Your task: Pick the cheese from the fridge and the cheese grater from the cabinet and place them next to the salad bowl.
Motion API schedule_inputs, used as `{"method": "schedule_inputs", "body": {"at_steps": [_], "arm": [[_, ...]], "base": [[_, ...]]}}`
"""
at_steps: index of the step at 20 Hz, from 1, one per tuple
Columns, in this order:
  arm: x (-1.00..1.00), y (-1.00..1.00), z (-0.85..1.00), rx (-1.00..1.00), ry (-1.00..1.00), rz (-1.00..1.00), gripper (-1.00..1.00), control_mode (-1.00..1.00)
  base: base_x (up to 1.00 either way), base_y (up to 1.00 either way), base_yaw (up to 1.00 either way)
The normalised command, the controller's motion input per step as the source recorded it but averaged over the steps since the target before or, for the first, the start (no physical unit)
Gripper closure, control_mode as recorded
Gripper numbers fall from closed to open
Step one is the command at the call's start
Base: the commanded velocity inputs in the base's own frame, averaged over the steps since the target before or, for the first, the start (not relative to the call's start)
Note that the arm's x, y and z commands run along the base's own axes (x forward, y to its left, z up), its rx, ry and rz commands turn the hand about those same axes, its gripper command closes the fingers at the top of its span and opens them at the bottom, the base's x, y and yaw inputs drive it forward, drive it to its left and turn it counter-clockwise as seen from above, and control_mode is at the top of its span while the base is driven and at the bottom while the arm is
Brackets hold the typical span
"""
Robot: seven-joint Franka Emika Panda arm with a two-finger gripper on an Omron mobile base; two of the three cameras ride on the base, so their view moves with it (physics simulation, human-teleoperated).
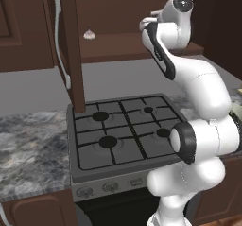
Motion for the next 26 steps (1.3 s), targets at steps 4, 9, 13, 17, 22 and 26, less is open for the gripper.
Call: {"method": "schedule_inputs", "body": {"at_steps": [4,9,13,17,22,26], "arm": [[-1.00,0.00,0.08,0.03,-0.12,0.00,1.00,-1.00],[-1.00,0.00,0.00,0.01,-0.04,0.00,1.00,-1.00],[-1.00,0.00,0.00,0.01,0.00,0.00,1.00,-1.00],[-1.00,0.00,0.00,0.03,0.00,0.00,1.00,-1.00],[-0.93,0.00,-0.06,0.02,0.10,0.00,1.00,-1.00],[-0.86,0.00,-0.12,0.01,0.12,0.00,1.00,-1.00]], "base": [[0.00,0.00,0.00],[0.00,0.00,0.00],[0.00,0.00,0.00],[0.00,0.00,0.00],[0.00,0.00,0.00],[0.00,0.00,0.00]]}}
